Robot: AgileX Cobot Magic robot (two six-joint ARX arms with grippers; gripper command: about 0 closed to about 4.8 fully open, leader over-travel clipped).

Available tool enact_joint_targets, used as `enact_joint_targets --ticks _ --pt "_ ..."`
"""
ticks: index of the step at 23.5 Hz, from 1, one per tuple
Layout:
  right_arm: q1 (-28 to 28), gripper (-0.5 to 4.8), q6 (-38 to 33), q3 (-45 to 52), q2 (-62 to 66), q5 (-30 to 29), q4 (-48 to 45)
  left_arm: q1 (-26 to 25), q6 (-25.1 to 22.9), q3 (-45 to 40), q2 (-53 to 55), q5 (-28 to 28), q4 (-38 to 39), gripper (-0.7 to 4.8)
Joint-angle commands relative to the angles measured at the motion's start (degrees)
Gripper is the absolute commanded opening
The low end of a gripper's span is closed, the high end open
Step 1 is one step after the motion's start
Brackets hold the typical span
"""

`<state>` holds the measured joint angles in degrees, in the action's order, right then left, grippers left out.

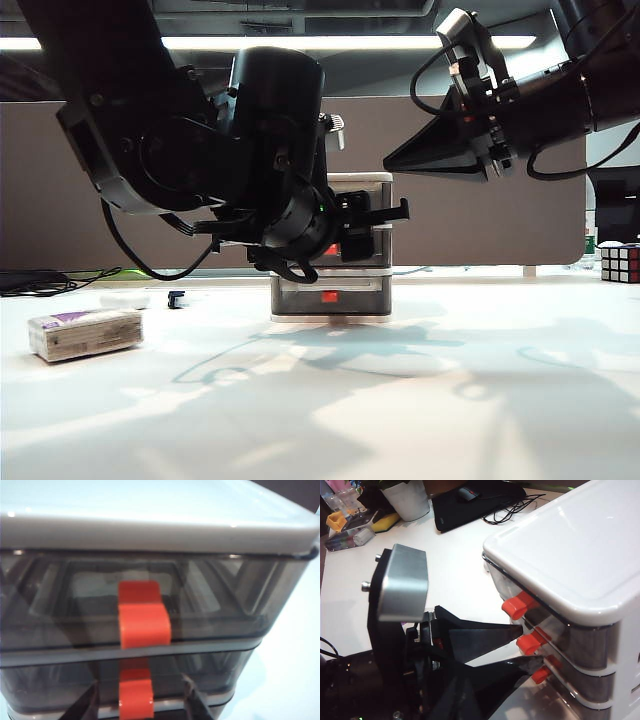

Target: Open the second layer of the drawer on the table, pick up a pack of napkins on the table and put it in, and finally close the drawer.

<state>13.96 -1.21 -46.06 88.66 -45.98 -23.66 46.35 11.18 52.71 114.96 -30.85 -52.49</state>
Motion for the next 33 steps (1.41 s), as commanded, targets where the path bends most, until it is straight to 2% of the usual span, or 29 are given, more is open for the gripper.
enact_joint_targets --ticks 1,15,20,30,33 --pt "0.0 -0.05 0.2 -0.2 -0.3 -0.5 -0.5 -0.2 -0.1 1.0 1.0 0.1 -0.3 2.09" --pt "0.0 -0.05 0.2 -0.2 -0.3 -0.7 -0.1 -0.1 -0.2 1.8 1.5 -3.0 -1.1 2.07" --pt "0.0 -0.05 0.2 -0.2 -0.3 -0.7 0.1 -0.1 -0.2 1.8 1.5 -3.0 -1.7 1.26" --pt "0.0 -0.04 0.2 -0.2 -0.3 -0.7 0.1 -0.1 -0.2 1.8 1.5 -2.9 -2.1 1.07" --pt "0.0 -0.05 0.2 -0.2 -0.3 -0.7 0.1 -0.1 0.0 1.8 1.5 -2.7 -2.1 0.16"
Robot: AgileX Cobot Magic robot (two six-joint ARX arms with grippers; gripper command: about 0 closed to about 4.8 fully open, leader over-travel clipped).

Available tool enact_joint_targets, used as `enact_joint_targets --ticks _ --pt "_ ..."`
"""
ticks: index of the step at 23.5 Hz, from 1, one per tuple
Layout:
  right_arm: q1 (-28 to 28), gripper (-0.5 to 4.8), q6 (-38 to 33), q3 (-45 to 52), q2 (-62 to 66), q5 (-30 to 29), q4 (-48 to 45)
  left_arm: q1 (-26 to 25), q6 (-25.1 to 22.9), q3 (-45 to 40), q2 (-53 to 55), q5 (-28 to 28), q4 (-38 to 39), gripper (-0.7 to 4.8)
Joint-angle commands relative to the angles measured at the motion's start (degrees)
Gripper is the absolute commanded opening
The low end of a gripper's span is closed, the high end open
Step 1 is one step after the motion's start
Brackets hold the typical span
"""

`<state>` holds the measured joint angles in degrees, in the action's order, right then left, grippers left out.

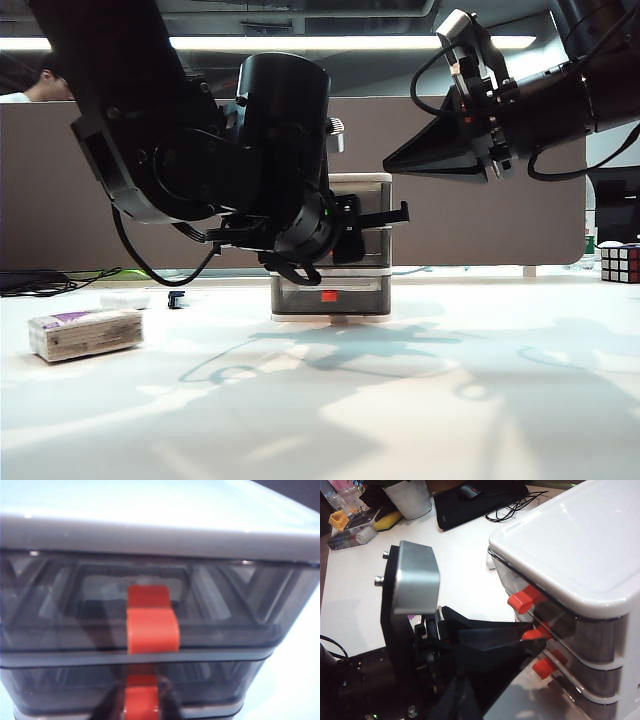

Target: Open the second layer of the drawer on the table, pick up a pack of napkins on the table and put it in, and finally close the drawer.

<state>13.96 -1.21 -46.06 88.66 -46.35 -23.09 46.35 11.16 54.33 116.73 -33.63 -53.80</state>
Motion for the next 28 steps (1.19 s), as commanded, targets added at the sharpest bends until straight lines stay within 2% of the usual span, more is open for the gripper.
enact_joint_targets --ticks 1,4,6,14,28 --pt "0.0 -0.05 0.2 -0.2 -0.3 -0.3 -0.5 -0.1 0.0 0.2 -0.3 0.0 -0.7 0.16" --pt "0.0 -0.05 0.2 -0.2 -0.3 -0.3 -0.5 -0.1 0.0 0.2 -0.3 0.0 -0.7 0.15" --pt "0.0 -0.05 0.2 -0.2 -0.3 -0.3 -0.6 -0.1 0.0 0.2 -0.3 0.0 -0.7 -0.05" --pt "0.2 -0.05 -0.3 -0.5 0.9 1.0 -3.9 0.3 0.0 0.2 -0.8 -1.3 -0.4 -0.06" --pt "2.1 -0.04 -0.7 -8.6 11.3 1.3 -4.2 2.4 0.1 0.1 -1.8 -2.9 3.8 -0.06"
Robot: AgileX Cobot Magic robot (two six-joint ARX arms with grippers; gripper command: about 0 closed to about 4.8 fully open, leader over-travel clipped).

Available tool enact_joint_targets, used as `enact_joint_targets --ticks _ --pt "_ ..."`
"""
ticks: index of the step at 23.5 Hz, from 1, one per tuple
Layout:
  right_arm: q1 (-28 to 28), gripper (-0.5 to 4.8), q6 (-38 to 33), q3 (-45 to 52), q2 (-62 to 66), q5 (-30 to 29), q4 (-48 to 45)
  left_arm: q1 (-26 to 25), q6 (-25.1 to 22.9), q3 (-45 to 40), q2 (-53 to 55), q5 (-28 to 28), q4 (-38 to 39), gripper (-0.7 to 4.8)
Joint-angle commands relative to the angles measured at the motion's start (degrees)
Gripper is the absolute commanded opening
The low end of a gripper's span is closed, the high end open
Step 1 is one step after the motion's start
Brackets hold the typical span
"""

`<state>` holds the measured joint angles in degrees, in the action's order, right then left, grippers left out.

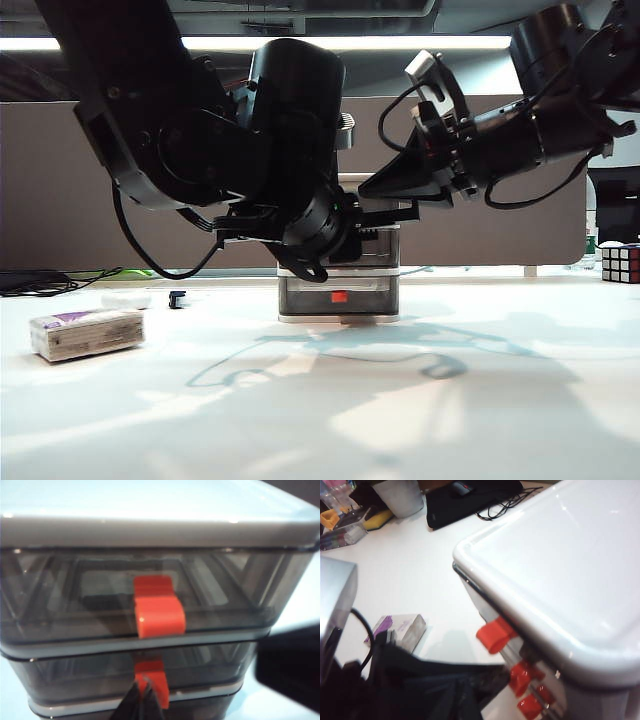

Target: Open the second layer of the drawer on the table, pick up a pack of napkins on the table and put it in, and finally close the drawer.

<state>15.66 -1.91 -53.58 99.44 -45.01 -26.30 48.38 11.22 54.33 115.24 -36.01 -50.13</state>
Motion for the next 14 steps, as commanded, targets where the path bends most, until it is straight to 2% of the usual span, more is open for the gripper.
enact_joint_targets --ticks 1,7,12,14 --pt "0.3 -0.05 0.0 -1.4 0.8 0.1 -1.0 0.4 0.0 0.1 -0.3 -0.9 0.4 -0.06" --pt "0.3 -0.05 0.0 -2.4 1.3 -0.1 -0.9 0.3 1.1 0.1 -0.3 -1.3 1.1 0.02" --pt "0.3 -0.04 0.0 -2.4 1.3 -0.3 0.3 0.5 1.4 0.1 -0.3 -1.3 2.5 1.39" --pt "0.3 -0.05 0.0 -2.4 1.3 -0.7 0.5 0.9 1.4 0.1 -0.3 -1.4 2.9 1.65"
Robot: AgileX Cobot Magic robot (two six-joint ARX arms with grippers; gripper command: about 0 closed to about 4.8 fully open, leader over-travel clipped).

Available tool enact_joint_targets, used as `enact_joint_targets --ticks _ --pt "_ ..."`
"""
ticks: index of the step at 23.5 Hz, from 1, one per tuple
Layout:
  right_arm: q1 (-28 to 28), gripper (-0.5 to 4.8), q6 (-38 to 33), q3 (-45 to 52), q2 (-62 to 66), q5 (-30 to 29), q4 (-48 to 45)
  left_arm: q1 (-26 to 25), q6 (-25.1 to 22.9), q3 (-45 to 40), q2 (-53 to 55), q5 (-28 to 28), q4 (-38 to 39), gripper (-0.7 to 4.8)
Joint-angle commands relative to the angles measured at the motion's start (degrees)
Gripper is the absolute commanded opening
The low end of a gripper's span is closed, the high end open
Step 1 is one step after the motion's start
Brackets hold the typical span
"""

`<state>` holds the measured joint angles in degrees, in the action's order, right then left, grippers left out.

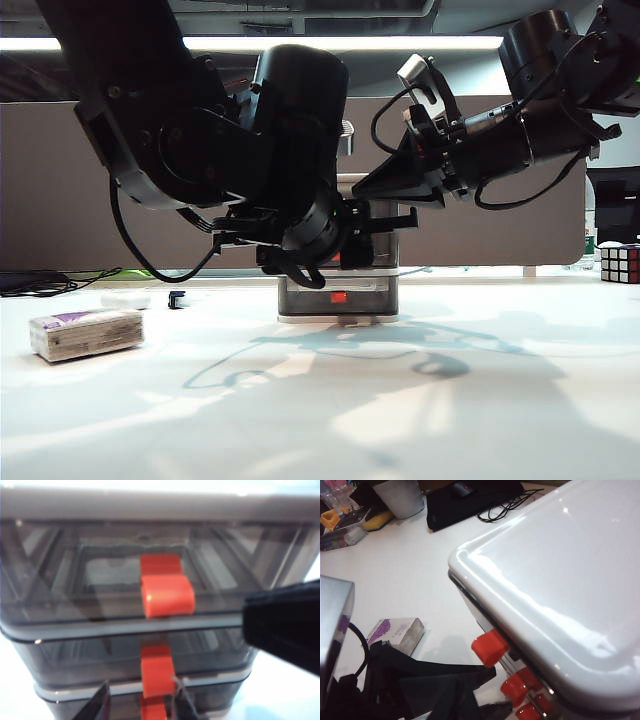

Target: Open the second layer of the drawer on the table, pick up a pack of napkins on the table and put it in, and finally close the drawer.

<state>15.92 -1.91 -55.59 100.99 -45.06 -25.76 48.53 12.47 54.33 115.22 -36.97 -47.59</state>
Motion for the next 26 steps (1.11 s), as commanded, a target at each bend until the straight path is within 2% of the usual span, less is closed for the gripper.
enact_joint_targets --ticks 1,13,16,26 --pt "0.1 -0.05 0.0 -0.4 -0.3 -1.6 -0.1 1.0 0.2 0.1 -0.3 -0.5 0.4 1.85" --pt "0.0 -0.05 0.7 -0.4 -0.3 -1.6 0.0 -1.0 4.8 0.1 0.3 0.6 -1.2 1.84" --pt "0.0 -0.05 0.7 -0.4 -0.3 -1.5 -0.2 -1.6 5.3 0.2 0.3 3.0 -2.2 1.83" --pt "0.0 -0.05 0.7 -0.4 -0.3 -1.6 -1.1 -1.6 5.6 1.4 1.7 3.7 -2.7 1.83"
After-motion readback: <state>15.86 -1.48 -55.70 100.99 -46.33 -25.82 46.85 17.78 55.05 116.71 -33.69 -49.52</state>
